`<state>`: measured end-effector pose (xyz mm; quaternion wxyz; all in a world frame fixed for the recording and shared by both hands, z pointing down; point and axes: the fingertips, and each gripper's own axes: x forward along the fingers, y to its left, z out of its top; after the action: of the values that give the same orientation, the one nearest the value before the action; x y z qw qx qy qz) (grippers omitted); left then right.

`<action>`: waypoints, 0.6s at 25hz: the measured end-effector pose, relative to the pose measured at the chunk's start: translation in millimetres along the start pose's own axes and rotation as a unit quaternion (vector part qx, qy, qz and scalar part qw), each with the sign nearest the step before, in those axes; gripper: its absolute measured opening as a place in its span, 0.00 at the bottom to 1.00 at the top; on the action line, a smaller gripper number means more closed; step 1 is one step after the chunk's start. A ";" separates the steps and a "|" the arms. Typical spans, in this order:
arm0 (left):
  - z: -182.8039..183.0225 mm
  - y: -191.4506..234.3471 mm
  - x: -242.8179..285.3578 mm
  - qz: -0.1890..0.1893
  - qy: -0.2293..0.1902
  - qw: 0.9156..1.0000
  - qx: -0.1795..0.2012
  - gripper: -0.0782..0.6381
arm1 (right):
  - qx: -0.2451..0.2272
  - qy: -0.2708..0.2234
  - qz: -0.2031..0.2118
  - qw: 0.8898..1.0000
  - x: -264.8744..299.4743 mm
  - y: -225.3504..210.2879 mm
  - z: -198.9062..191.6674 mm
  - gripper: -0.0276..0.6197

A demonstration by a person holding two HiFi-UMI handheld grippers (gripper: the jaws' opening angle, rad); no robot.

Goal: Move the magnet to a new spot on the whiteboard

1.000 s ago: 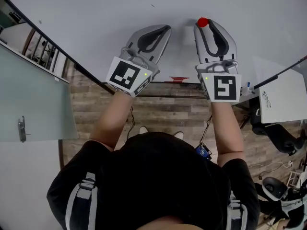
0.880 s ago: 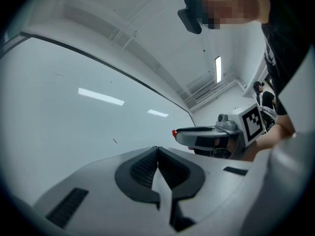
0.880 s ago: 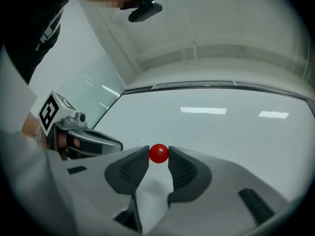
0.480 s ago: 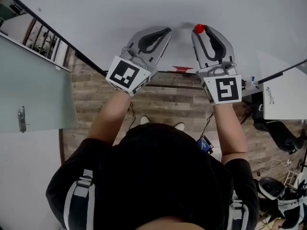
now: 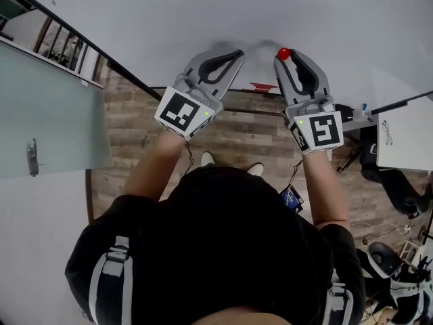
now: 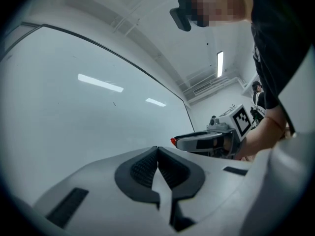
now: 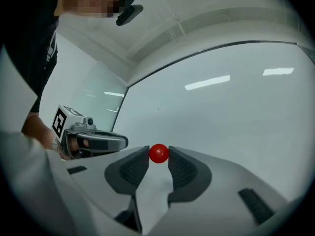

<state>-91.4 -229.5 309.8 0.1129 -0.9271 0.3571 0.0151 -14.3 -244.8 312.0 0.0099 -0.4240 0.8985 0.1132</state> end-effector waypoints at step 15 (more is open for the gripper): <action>-75.0 -34.7 -36.4 -0.021 0.046 0.998 -0.041 0.12 | 0.048 0.026 0.065 0.996 -29.5 50.5 -62.6 0.23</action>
<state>-99.3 -197.1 393.7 0.0587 -0.9380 0.3411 -0.0158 -29.1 -204.6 386.2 -0.0001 -0.3663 0.9286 0.0592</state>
